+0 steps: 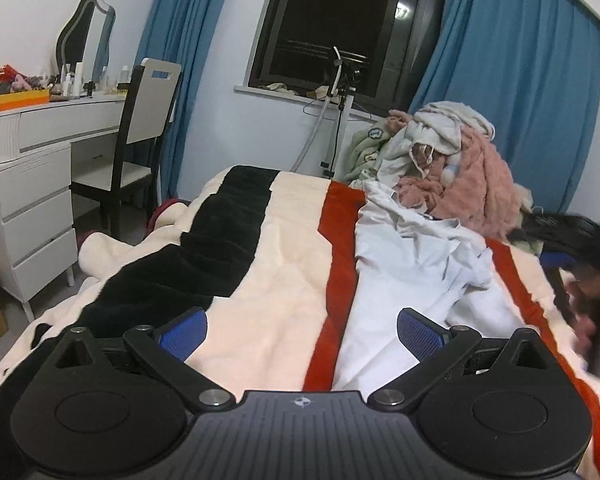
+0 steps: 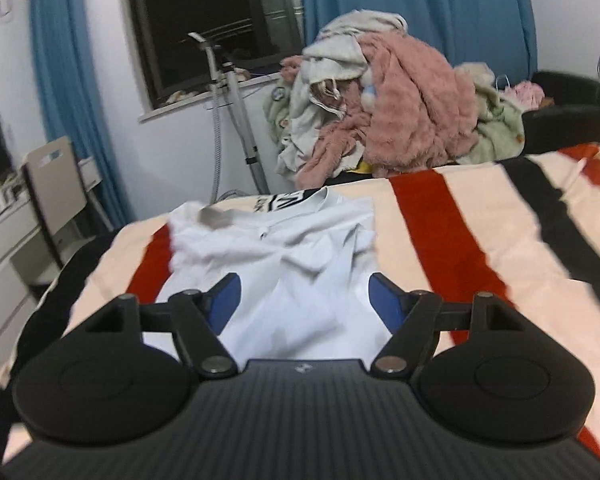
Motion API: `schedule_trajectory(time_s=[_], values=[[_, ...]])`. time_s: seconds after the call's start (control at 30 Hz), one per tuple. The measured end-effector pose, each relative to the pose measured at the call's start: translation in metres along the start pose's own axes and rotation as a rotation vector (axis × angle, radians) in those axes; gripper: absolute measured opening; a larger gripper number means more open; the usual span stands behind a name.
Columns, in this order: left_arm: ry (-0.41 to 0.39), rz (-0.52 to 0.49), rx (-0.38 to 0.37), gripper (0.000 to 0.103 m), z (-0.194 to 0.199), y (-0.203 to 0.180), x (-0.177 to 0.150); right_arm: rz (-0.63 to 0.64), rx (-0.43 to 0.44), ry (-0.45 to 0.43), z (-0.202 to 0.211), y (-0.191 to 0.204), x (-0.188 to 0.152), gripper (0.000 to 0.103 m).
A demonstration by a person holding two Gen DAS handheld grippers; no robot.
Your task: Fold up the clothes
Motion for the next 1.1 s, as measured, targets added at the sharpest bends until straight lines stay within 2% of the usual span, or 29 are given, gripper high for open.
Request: schedule_trajectory(time_s=[0.1,0.23,0.33,0.43,0.53,0.6,0.7,0.8,0.9,1.1], values=[[-0.008,0.006,-0.016,0.102,0.021,0.005,0.000,0.026,0.039,-0.020,0.069,0.016,-0.019,0.072],[0.020,0.015,-0.038,0.102,0.042,0.008,-0.005,0.016,0.084,-0.030,0.151,0.027,-0.058,0.072],[0.093,0.009,-0.036,0.102,0.045,0.012,-0.008,-0.043,0.093,-0.016,0.191,0.020,-0.087,0.072],[0.206,0.018,0.025,0.098,0.039,0.026,-0.012,-0.120,0.064,0.020,0.215,0.003,-0.111,0.073],[0.361,0.109,0.039,0.095,0.022,0.051,-0.014,-0.203,0.067,0.026,0.222,-0.010,-0.115,0.073],[0.435,0.144,0.074,0.092,0.016,0.064,-0.018,-0.228,0.078,0.024,0.221,-0.012,-0.116,0.073],[0.495,0.163,0.111,0.087,0.015,0.078,-0.022,-0.231,0.081,0.041,0.218,-0.012,-0.120,0.073],[0.532,0.176,0.081,0.081,0.019,0.087,-0.024,-0.254,0.090,0.049,0.218,-0.015,-0.120,0.073],[0.570,0.123,0.093,0.071,0.021,0.086,-0.026,-0.274,0.103,0.046,0.220,-0.018,-0.120,0.073],[0.630,-0.093,0.167,0.039,0.016,0.067,-0.033,-0.293,0.114,0.054,0.221,-0.019,-0.120,0.073]])
Point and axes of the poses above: each gripper's, at about its wrist camera, not at the fingertips, and z roughly against the way its jaws point, y to its left, x to its top, the point moved 3 cm from there along -z, roughly the way its jaws point, and after that the axes turned 11 degrees about x, right-handed, at the moved point
